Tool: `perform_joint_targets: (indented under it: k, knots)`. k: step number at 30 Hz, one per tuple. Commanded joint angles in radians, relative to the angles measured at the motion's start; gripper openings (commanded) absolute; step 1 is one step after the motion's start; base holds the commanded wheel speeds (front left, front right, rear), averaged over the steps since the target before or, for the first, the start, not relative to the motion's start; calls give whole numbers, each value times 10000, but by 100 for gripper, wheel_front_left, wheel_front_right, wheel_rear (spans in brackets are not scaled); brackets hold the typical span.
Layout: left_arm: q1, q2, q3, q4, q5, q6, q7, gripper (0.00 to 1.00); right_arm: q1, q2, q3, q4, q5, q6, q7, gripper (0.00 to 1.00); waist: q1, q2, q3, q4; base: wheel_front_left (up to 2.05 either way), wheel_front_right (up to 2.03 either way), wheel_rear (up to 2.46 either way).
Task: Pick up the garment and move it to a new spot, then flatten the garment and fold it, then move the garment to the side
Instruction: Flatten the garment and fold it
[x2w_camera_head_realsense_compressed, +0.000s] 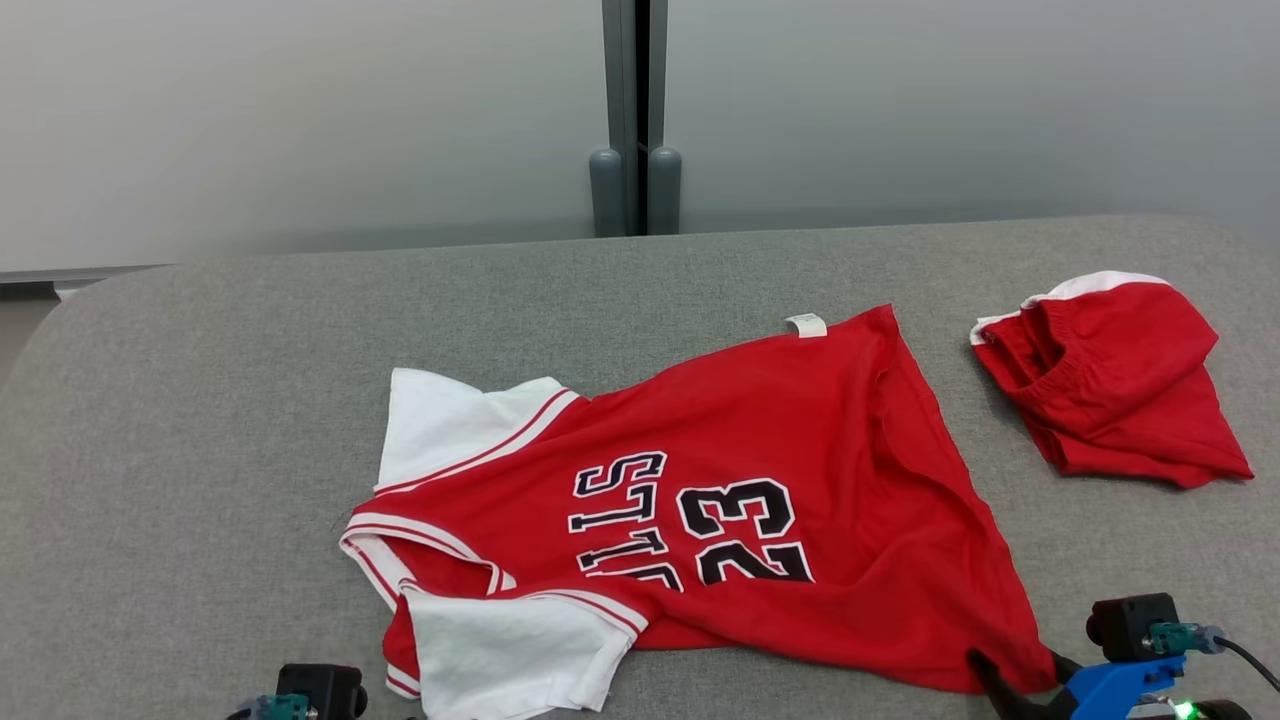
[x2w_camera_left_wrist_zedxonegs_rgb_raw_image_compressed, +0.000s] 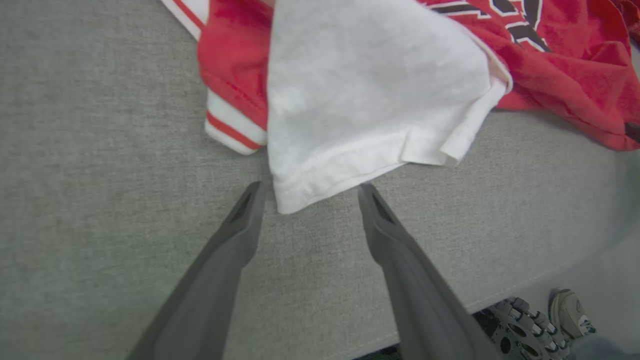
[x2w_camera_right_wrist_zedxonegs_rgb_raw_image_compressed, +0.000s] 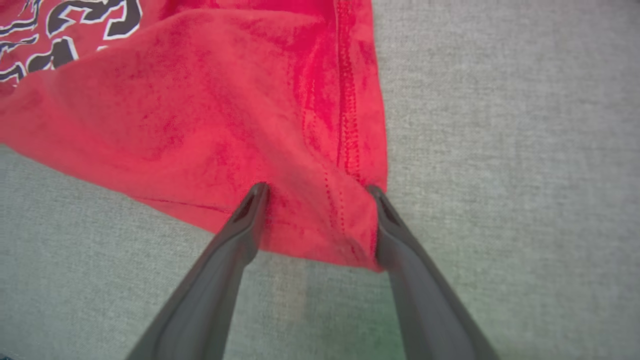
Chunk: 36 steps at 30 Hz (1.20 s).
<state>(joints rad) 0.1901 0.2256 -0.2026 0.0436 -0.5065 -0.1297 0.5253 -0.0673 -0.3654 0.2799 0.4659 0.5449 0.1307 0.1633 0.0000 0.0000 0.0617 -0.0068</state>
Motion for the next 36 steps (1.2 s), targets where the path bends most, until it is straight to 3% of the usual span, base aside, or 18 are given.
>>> perform_joint_targets:
  k: [1, 10, 11, 13, 14, 15, 16, 25, 28, 36]
  knots:
    - [-315, 119, -53, 373, -80, -15, -219, 100, -128, 34, 186, 98, 151, 1, -50, 100, 0, 0, 9, -27, 0, 0, 0]
    - [-774, 210, -609, 1518, -697, -14, -533, 100, -213, -60, 708, 299, 482, 3, -25, 96, 0, 0, 31, -104, 0, 0, 0]
    - [-856, 217, -681, 1616, -772, -14, -605, 100, -234, -70, 764, 307, 523, 3, -22, 93, 0, 0, 42, -109, 0, 0, 0]
    - [-999, 242, -846, 1785, -963, -16, -739, 98, -267, -115, 879, 306, 624, 4, -54, 68, 0, 0, 53, -115, 0, 0, 0]
    - [-1042, 262, -932, 1838, -1059, -14, -754, 45, -284, -144, 925, 294, 667, 4, -114, 44, 0, 0, 57, -118, 0, 0, 0]
    - [-1082, 306, -1013, 1865, -1147, -14, -799, 0, -304, -175, 988, 268, 673, 3, -203, 31, 0, 0, 58, -122, 0, 0, 0]
    - [-1111, 355, -1075, 1882, -1231, -14, -852, 0, -334, -221, 1019, 218, 689, 3, -288, 0, 0, 0, 56, -127, 0, 0, 0]
    - [-857, 919, -1176, 1310, -2087, -15, -1305, 0, -247, -598, 1025, -608, 1805, 1, -1134, 0, 0, 0, -84, -116, 0, 0, 0]
    - [-830, 1034, -1119, 656, -2506, -16, -1527, 0, -173, -853, 889, -913, 2163, 1, -1417, 0, 0, 0, -148, -79, 0, 0, 0]
    - [-1815, 2063, -542, -1508, -3149, -15, -1915, 0, -925, -1390, 907, -1842, 3029, 1, -1437, 0, 0, 0, 55, -57, 0, 0, 0]
